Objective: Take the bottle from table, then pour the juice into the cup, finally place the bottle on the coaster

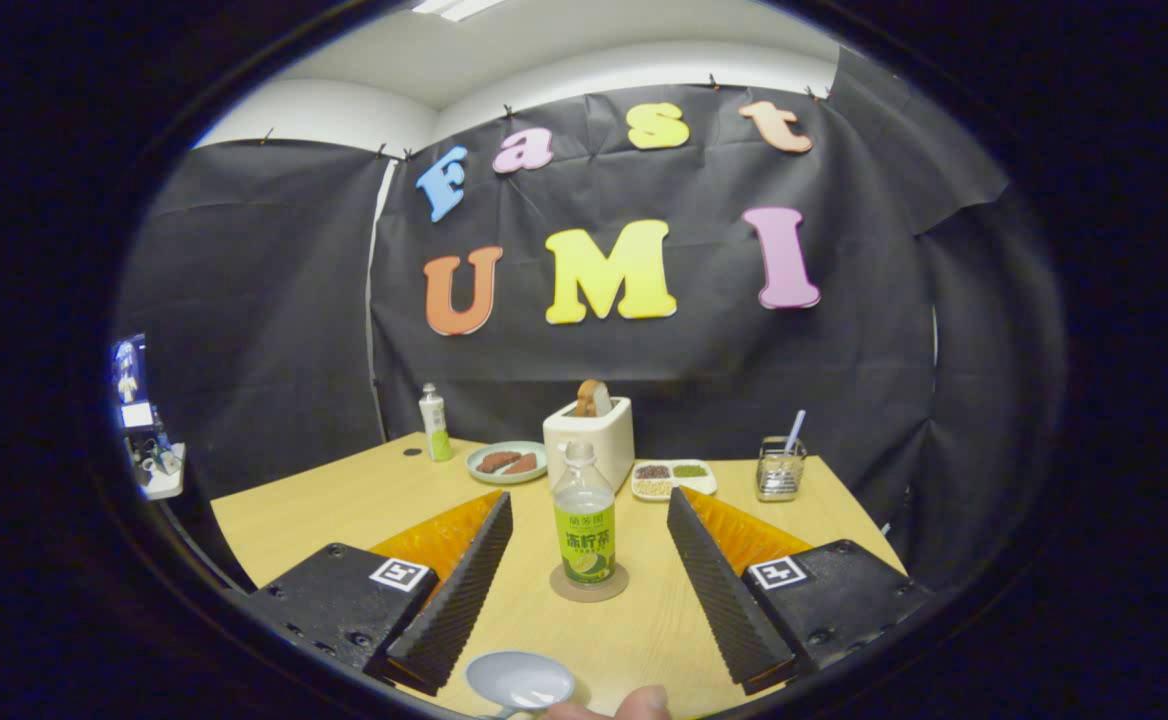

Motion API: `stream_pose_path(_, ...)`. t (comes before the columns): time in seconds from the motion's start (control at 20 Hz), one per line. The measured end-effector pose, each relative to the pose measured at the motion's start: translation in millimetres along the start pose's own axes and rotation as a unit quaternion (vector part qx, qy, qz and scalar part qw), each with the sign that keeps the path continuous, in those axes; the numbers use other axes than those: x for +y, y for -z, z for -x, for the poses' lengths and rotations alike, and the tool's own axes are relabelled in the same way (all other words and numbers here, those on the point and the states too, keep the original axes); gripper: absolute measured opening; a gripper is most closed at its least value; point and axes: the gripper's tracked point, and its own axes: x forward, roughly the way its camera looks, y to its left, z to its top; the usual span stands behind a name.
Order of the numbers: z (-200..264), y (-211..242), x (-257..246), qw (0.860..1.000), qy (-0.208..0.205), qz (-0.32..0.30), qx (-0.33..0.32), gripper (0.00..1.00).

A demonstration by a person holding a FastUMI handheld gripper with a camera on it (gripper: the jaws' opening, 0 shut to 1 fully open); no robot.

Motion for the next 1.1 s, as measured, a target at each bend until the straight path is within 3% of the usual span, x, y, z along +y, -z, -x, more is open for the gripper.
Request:
stream_pose_path(0.2, 50, -8, 20, 0.997, 0.053, 0.017, -0.061, 1.00)
stream_pose_path(0.35, 70, 7, 44, 0.995, 0.068, 0.022, -0.076, 1.00)
stream_pose_path(0.65, 87, 47, 87, 0.995, 0.075, 0.020, -0.070, 1.00)
stream_pose_path(1.1, 97, 45, 127, 0.992, 0.075, 0.028, -0.093, 1.00)
